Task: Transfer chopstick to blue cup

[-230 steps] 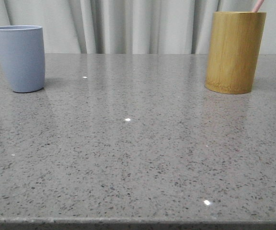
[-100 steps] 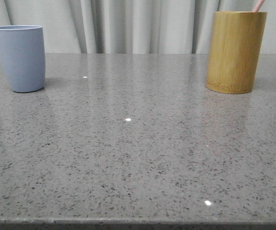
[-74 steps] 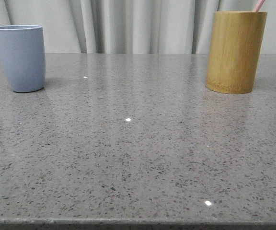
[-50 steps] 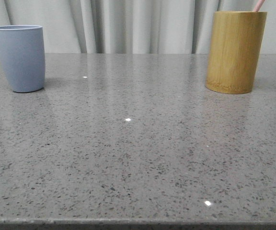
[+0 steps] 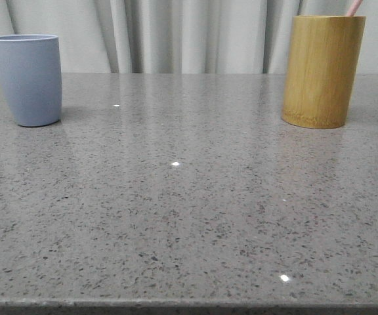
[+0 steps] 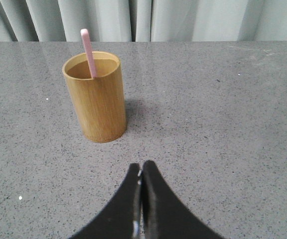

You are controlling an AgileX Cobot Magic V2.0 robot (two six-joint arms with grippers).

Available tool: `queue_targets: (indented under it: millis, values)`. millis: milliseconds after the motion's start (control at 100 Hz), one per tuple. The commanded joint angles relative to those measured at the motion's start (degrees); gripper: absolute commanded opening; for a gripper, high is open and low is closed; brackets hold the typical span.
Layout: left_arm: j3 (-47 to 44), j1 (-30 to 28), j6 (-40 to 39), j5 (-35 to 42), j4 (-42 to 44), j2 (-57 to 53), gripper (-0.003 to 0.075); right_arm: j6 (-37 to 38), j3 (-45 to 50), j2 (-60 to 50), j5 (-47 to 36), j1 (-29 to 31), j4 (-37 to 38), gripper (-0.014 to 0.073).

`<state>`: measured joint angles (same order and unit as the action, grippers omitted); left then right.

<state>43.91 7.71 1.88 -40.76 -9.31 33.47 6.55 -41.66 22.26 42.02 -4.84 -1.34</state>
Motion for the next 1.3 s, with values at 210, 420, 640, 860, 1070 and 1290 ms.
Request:
queue_targets:
  millis: [210,420,640,860,1070,1290]
  values:
    - [2.07,-0.12,-0.07,2.36,-0.75,0.52,0.0458,-0.1,-1.96,1.08,-4.06,0.29,0.07,0.0335]
    - [2.07,-0.12,-0.07,2.28,-1.07,0.52,0.0608,-0.1,-1.96,1.08,-4.24,0.29,0.07,0.0638]
    - [2.81,-0.12,-0.18,2.49,-2.75,2.36,0.06,-0.1,-1.96,1.08,-4.24,0.29,0.07,0.0635]
    - [10.33,-0.12,-0.18,3.54,-3.12,14.06,0.06,-0.1,-1.96,1.08,-4.24,0.29,0.07,0.0635]
    - [21.12,-0.15,-0.18,3.62,-2.86,29.53,0.06,-0.1,-1.96,1.08,-3.36,0.29,0.07,0.0635]
    - [31.25,-0.25,-1.88,2.81,-2.4,42.57,0.06,-0.1,-1.96,1.08,-1.99,0.29,0.07,0.0635]
